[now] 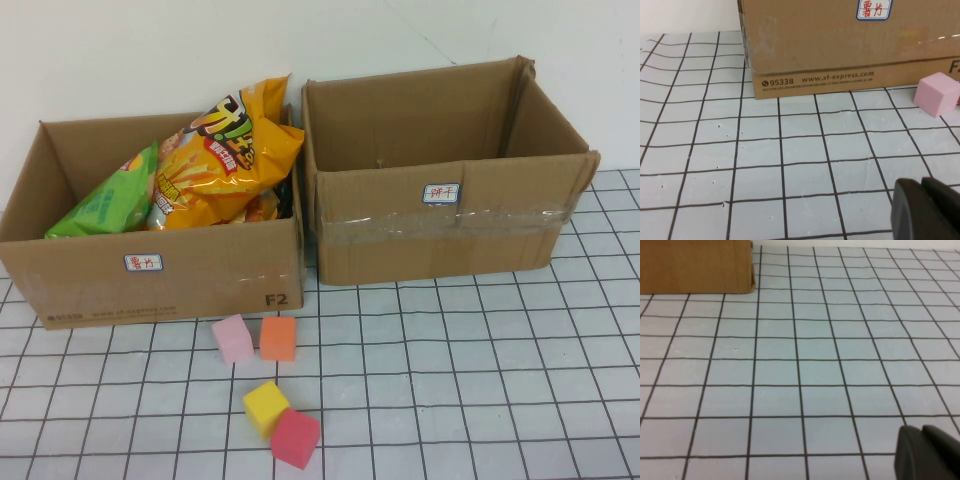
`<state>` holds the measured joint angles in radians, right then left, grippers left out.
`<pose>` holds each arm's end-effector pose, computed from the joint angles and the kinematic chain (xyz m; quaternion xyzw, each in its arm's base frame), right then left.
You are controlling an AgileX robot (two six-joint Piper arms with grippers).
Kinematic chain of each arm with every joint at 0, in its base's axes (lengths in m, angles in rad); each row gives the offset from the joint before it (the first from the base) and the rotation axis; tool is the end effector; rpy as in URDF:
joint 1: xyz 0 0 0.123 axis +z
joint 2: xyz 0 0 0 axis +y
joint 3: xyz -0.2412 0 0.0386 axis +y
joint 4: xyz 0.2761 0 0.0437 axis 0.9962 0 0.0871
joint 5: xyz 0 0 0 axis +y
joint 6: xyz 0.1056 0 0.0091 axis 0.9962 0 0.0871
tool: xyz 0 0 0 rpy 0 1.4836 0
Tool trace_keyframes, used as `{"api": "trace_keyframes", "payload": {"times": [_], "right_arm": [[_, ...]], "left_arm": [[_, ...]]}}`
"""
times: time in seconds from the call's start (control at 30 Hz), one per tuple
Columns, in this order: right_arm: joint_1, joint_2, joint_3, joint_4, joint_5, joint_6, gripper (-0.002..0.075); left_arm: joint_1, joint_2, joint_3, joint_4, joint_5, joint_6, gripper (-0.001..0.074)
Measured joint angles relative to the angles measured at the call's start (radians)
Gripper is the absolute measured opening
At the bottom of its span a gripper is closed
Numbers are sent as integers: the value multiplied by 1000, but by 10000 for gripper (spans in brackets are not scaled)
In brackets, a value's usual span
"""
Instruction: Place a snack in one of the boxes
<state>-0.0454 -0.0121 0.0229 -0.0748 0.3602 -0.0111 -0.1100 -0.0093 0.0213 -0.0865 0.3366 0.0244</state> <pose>0.1363 -0.0090 0.1697 -0.0064 0.7997 -0.0485 0.5984 0.1362 -0.0181 0.1724 0.0296 0.7923 -0.0622 0.6062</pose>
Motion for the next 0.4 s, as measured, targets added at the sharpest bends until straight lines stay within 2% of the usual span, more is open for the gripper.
{"api": "trace_keyframes", "payload": {"times": [0.4], "right_arm": [[10,0,0,-4,7,11,1]], "left_arm": [[0,0,0,0,0,0,-1]]}}
